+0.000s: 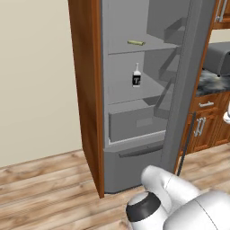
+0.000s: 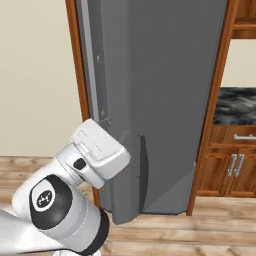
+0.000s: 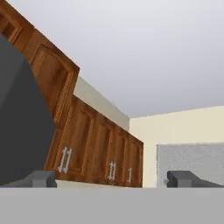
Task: Retrieve the butter from the fridge and place it on a plate on the dining table. Then retrieve the butter knife by the fridge and place it near the plate.
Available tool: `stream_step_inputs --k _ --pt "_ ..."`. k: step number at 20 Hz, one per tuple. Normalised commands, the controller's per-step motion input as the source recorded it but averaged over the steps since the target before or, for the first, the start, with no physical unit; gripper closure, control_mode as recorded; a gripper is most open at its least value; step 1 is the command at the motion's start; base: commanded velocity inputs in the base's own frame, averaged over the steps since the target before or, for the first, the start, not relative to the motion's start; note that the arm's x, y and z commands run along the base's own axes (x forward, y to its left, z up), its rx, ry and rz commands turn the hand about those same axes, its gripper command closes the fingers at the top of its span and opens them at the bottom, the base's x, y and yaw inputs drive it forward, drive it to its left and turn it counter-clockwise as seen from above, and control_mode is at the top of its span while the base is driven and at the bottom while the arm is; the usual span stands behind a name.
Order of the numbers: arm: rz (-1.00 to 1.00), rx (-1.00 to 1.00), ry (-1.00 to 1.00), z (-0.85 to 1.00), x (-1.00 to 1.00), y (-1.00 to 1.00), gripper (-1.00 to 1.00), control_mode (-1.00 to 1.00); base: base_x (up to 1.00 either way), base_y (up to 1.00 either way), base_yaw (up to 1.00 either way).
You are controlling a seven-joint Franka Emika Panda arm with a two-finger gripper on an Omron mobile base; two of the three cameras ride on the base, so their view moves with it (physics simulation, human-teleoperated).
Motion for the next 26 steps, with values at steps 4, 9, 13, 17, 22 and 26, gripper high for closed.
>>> stream_step_inputs --k 4,9,13,17,22,26 --pt "0.56 0.06 -0.50 0.99 -0.15 0.11 -1.00 -1.00 0.00 0.00 0.00" --pt "0.46 -0.37 -0.10 0.64 -0.02 0.19 -1.00 -1.00 0.00 0.00 0.00" --pt "0.12 -0.39 -0.33 0.50 0.00 0.25 -1.00 -1.00 0.00 0.00 0.00" --pt "-0.10 -0.40 -0.38 0.42 -0.07 0.07 -1.00 -1.00 0.00 0.00 0.00" --pt "-0.31 -0.32 -0.25 0.69 0.04 0.07 -1.00 -1.00 0.00 0.00 0.00" --pt "-0.40 -0.30 0.06 0.45 0.08 0.07 -1.00 -1.00 0.00 0.00 0.00"
